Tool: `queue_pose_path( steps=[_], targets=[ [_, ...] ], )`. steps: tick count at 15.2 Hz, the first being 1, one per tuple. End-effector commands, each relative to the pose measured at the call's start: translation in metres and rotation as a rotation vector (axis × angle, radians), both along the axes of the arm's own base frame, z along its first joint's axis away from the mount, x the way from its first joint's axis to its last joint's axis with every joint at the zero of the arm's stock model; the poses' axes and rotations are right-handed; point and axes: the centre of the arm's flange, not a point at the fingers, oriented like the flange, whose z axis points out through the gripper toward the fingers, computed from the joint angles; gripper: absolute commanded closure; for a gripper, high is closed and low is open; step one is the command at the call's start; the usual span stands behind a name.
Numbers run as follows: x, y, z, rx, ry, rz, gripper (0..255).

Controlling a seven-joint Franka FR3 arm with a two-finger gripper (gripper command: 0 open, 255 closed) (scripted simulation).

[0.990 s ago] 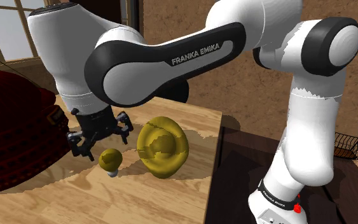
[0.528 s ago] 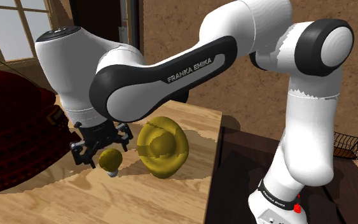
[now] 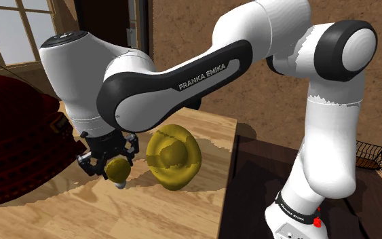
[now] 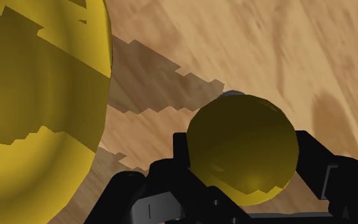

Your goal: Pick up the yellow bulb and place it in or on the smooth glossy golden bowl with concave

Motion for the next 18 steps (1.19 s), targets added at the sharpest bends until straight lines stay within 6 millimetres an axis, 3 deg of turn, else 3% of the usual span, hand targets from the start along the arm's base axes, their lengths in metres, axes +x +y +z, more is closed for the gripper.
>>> queue_pose_path(
  steps=[1,9,18],
  targets=[
    [0.0,0.0,0.0,0.0,0.001,0.0,255],
    [0.0,0.0,0.0,0.0,0.0,0.0,255],
    [0.0,0.0,0.047,0.0,0.0,0.0,255]
  ],
)
